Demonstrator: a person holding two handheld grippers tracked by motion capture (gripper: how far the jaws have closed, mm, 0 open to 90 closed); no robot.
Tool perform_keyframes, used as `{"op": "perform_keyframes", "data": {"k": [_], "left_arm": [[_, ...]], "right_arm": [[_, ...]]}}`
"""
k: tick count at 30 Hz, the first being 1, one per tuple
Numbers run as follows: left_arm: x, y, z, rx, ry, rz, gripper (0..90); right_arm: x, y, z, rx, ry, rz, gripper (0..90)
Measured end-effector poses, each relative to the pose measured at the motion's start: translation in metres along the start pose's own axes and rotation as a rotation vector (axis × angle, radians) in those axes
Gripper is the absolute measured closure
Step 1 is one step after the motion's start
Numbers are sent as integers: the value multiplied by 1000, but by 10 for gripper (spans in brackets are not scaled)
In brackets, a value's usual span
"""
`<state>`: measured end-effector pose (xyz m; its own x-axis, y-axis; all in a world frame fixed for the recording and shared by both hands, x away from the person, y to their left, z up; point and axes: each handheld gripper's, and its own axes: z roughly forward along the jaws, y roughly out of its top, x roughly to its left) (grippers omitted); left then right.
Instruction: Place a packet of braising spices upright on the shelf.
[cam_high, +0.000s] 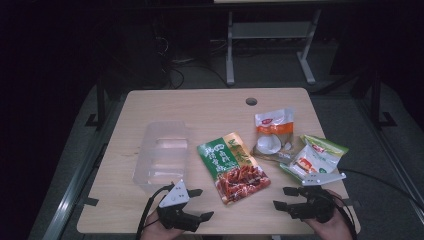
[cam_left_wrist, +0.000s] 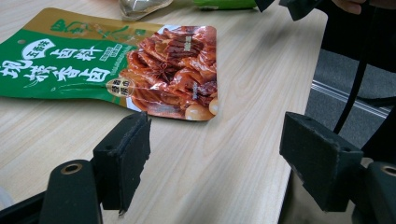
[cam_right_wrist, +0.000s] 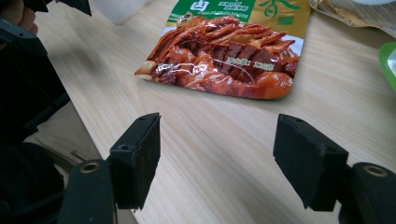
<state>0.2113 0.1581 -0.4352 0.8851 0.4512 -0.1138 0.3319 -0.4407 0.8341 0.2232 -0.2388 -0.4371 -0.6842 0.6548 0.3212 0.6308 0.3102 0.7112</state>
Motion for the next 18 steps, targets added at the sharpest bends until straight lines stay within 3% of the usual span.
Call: {"op": "perform_keyframes", "data": {"k": [9,14,18], "left_arm": [[-3,1,-2,-2,1,15,240],[-4,3,-1,-2,0,22,244],[-5,6,-1,2,6,45,273]], "right_arm": [[-2,13,5,7,13,12,304],[-2,28,8,20,13,4,304],[-2,51,13,21,18,-15,306]]}}
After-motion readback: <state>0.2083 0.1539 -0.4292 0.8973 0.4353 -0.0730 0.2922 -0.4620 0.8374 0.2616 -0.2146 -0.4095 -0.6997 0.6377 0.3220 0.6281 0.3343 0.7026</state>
